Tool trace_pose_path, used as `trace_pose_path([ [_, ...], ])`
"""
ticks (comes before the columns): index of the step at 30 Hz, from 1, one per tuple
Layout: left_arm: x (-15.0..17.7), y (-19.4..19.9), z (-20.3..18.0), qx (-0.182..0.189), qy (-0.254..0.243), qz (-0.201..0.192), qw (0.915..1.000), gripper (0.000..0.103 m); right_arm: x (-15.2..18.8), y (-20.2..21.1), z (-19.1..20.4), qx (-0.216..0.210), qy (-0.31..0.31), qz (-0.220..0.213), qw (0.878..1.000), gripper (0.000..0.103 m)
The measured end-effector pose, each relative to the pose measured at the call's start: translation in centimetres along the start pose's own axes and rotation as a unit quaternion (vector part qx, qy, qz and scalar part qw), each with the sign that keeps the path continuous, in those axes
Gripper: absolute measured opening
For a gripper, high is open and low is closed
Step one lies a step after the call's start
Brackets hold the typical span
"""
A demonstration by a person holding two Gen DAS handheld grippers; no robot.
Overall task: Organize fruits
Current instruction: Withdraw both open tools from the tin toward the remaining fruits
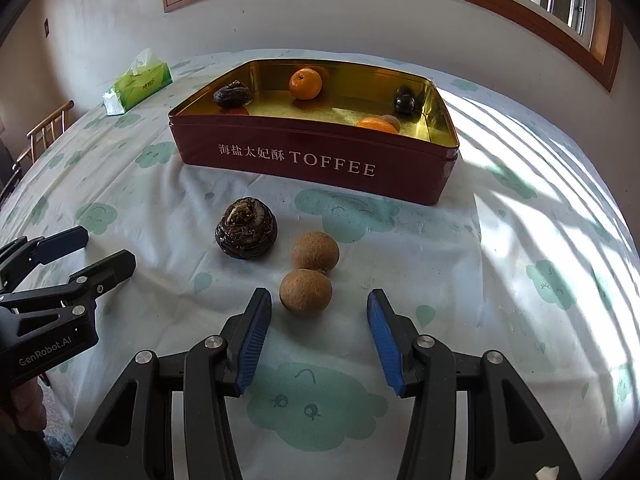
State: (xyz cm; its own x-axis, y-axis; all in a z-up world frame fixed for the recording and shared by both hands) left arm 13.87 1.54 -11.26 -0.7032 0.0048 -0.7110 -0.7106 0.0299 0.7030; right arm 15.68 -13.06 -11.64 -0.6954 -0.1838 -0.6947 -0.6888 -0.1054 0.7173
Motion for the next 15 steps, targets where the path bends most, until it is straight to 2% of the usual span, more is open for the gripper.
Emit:
trace_pose_path([
  [7, 0.10, -0.28, -0.30, 0.002, -0.001, 0.003, 1.0000, 0.071, -0.62, -0.58, 0.10, 0.002, -0.004, -0.009, 1.000, 0.047],
  [15, 0.01, -0.39, -0.43, 0.002, -0.002, 0.002, 1.0000, 0.072, -0.71, -0.53, -0.21, 0.002, -0.002, -0.018, 1.000, 0.029],
])
Point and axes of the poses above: each gripper's, at about its wrist camera, not at the fingertips, and y roughly against the way its jaws point, z to its left, x to its underside, the point moved 9 cm from there along -y, roughly the way its jaws point, and after that the axes turned 7 degrees about -z, right-handed, at the moved point
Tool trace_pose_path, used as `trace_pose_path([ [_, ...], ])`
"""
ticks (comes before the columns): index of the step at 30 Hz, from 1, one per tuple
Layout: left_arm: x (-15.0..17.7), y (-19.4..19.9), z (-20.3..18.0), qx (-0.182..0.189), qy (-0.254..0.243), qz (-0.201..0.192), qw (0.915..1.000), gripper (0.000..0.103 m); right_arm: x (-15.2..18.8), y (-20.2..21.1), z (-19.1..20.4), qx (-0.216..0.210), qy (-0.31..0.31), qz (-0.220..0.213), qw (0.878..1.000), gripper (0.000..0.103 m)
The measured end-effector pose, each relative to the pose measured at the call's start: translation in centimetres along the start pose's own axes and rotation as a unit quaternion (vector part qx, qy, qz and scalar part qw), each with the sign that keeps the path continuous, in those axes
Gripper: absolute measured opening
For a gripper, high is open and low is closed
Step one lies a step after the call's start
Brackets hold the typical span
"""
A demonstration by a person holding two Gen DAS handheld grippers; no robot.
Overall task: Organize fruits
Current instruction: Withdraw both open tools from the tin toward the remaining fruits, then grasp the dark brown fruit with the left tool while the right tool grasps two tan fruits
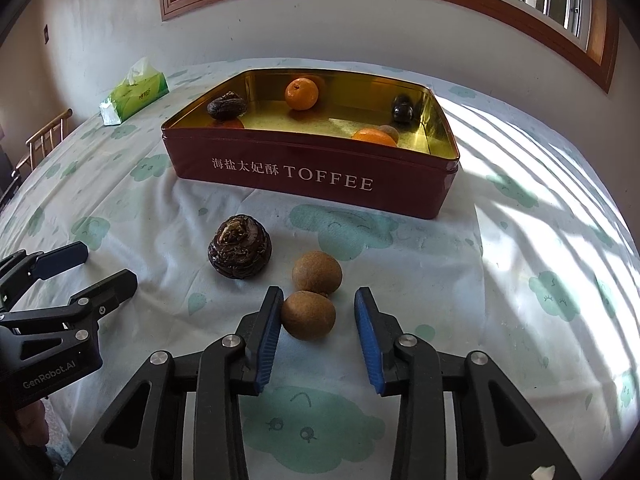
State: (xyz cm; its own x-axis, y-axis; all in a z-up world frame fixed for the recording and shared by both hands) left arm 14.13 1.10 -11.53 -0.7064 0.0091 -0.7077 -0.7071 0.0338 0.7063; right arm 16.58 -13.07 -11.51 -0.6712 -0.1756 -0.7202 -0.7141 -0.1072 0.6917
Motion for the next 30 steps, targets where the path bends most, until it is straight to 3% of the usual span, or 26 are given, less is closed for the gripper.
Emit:
trace_pose_path([
  [3, -0.1, -0.1, -0.3, 0.001, 0.000, 0.001, 1.0000, 0.072, 0.1, 0.1, -0.3, 0.001, 0.001, -0.002, 1.000, 0.022],
  [30, -1.6, -1.5, -8.3, 0.055, -0.039, 0.012, 0.9977, 0.072, -0.6, -0.9, -9.2, 0.051, -0.038, 0.000, 0.998, 0.022],
])
Point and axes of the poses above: each gripper's, at about its wrist camera, not at the fingertips, and y roughly against the way its jaws point, z to its left, x to its underside, the point moved 9 cm from there along -y, roughly the way its jaws point, and after that the axes turned 7 degrees about -z, right-handed, at the moved point
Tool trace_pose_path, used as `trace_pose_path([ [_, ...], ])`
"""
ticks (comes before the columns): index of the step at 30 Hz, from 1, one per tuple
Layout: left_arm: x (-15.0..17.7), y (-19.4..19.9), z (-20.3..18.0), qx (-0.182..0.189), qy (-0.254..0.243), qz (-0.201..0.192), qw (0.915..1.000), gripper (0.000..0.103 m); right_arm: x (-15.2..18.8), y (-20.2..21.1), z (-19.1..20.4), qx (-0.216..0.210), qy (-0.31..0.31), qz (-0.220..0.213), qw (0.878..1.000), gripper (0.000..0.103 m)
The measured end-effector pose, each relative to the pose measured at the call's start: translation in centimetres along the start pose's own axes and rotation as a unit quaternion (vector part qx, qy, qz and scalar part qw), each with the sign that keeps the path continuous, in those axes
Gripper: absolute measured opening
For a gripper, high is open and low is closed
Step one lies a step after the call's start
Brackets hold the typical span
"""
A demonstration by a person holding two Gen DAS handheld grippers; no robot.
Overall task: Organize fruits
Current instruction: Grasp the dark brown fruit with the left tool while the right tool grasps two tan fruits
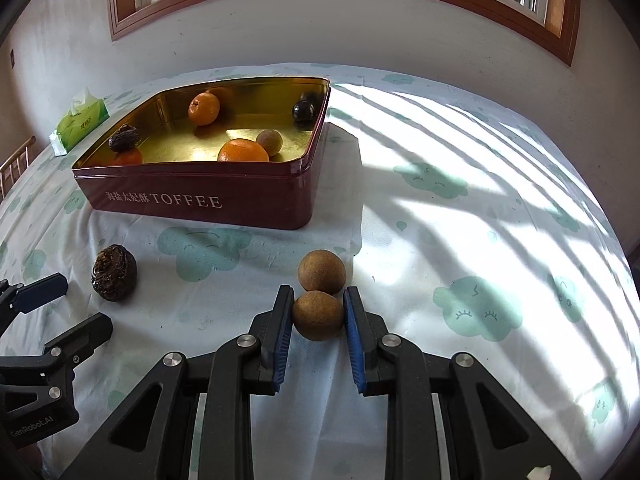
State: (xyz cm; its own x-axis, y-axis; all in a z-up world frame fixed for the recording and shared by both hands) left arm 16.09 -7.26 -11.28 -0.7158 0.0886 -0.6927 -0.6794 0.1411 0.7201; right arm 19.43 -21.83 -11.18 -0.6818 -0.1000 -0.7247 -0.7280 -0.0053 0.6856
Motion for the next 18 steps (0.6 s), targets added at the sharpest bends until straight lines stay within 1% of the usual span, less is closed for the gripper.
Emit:
trace_pose_path([
  [8, -1.0, -1.0, -1.0, -0.002, 0.003, 0.002, 1.0000, 0.072, -0.1, -0.2, -0.4, -0.003, -0.003, 0.000, 1.000, 0.023],
  [18, -2.2, -2.3, -1.7, -0.016, -0.011, -0.002, 0.9998, 0.072, -0.1, 0.0, -0.3, -0.004, -0.005, 0.000, 1.000, 0.023],
])
Point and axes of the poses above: each gripper's, at about its wrist camera, not at the fingertips, and y roughly against the way its jaws point, z to its left, x to its underside, the point moved 9 cm from there along -y, roughly the way its jaws point, and after that the axes turned 7 degrees about -z, right-handed, at the moved point
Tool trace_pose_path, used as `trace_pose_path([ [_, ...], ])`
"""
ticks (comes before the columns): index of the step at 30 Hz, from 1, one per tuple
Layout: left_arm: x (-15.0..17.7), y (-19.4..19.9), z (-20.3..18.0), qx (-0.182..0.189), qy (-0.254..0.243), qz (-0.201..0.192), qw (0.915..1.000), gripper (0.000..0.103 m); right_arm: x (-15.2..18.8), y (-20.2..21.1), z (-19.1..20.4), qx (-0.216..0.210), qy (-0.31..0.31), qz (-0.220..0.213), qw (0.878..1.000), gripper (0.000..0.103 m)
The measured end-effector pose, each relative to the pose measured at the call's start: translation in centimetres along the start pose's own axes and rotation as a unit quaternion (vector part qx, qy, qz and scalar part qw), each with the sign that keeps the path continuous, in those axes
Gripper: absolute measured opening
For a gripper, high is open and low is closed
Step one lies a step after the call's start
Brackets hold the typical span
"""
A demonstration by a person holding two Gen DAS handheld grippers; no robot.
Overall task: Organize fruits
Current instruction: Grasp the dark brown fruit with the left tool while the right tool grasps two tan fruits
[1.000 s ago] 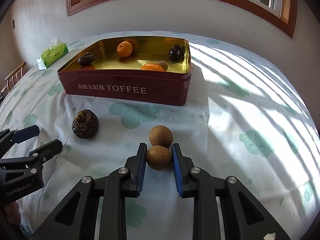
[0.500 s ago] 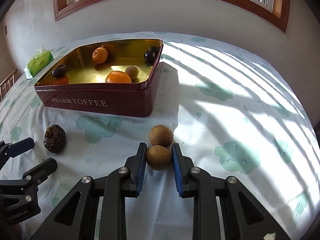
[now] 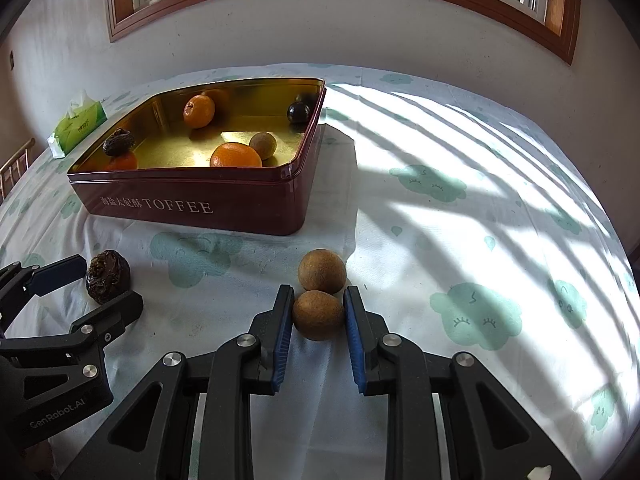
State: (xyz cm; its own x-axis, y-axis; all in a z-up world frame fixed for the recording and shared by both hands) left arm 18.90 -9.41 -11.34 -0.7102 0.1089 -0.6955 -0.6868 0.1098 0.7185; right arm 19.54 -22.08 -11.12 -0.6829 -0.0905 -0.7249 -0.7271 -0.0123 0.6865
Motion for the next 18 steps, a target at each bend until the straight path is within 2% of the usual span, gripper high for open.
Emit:
trace_pose_path([
  [6, -0.2, -0.2, 0.4, -0.005, 0.004, -0.006, 1.0000, 0.072, 0.0, 0.1, -0.1, -0.003, -0.004, 0.000, 1.000, 0.023],
  [18, -0.3, -0.2, 1.2, -0.004, 0.001, -0.015, 0.9999, 0.060, 0.0, 0.1, -0.1, -0.002, -0.003, 0.000, 1.000, 0.023],
])
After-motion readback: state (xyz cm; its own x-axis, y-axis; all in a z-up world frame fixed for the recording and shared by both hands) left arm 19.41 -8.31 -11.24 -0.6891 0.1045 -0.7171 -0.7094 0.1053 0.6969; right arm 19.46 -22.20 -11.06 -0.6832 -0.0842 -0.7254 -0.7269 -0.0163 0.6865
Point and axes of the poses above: each gripper's, at about its wrist camera, not at the fingertips, and y roughly against the way its jaws point, z to its left, x to its underside, the point moved 9 cm from there along -y, roughly the way its jaws point, and after that the axes turned 7 degrees about -z, right-handed, at the moved point
